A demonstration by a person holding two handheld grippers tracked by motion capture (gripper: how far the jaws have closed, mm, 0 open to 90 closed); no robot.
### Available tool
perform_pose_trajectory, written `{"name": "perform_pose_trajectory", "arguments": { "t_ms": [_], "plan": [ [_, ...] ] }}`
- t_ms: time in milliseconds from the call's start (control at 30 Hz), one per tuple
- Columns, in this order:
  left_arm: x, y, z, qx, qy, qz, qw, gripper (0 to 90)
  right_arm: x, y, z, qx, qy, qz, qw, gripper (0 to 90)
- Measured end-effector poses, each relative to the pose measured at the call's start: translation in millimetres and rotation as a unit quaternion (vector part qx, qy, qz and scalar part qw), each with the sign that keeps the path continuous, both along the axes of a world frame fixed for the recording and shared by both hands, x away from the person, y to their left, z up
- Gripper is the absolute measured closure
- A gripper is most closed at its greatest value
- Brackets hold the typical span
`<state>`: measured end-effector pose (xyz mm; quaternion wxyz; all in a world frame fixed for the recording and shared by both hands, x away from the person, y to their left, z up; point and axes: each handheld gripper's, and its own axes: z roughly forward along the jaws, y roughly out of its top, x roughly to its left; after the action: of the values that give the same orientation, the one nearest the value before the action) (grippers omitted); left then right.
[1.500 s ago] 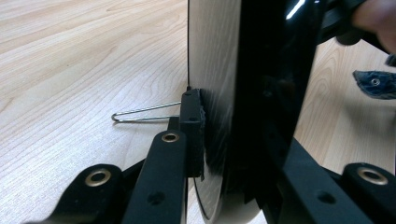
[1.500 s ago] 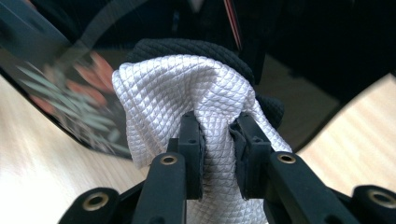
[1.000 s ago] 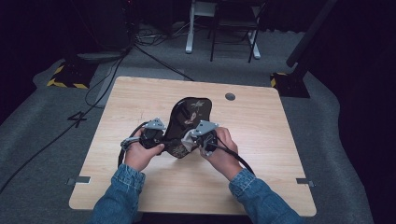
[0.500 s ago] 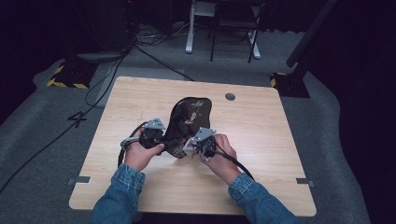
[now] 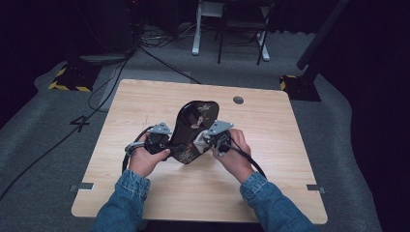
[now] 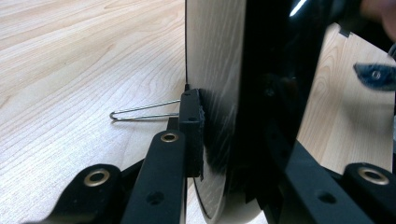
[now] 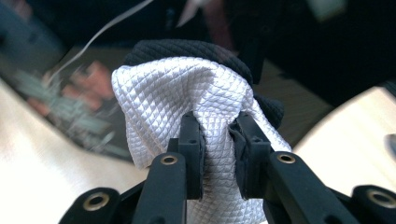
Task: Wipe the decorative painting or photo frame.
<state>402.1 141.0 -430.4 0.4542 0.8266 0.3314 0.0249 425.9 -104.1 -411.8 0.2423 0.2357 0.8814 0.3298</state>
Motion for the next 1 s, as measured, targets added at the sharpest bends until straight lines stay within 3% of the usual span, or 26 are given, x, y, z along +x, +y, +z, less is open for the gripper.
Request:
{"name": "perform_pose_trajectory", "arguments": {
  "t_ms": [133,233,500,600,733,1000],
  "plan": [
    [0.2,-0.2,-0.2,-0.002,0.001,0.000,1.0000,77.6,7.5,-7.8,7.3,0.019,0.000,-0.012,0.9997,75.4],
    [0.1,-0.1,-0.1,-0.001,0.001,-0.001,1.0000,77.5,5.6,-8.2,-0.8,0.020,-0.003,-0.015,0.9997,75.4],
    [-0.1,0.0,-0.2,-0.001,0.000,-0.001,1.0000,77.5,2.4,-8.3,-34.8,0.006,0.031,-0.015,0.9994,75.4],
    [-0.1,0.0,0.3,0.003,0.000,-0.001,1.0000,77.7,2.1,-8.6,-39.7,0.003,0.033,-0.014,0.9994,75.4],
    [0.0,0.1,-0.1,0.001,0.000,0.000,1.0000,77.8,4.6,-9.4,-32.9,-0.003,0.030,-0.015,0.9995,75.4],
    [0.1,0.7,-0.2,0.002,0.002,-0.001,1.0000,78.0,16.8,-20.5,9.5,0.037,-0.008,-0.035,0.9987,75.4]
  ]
}}
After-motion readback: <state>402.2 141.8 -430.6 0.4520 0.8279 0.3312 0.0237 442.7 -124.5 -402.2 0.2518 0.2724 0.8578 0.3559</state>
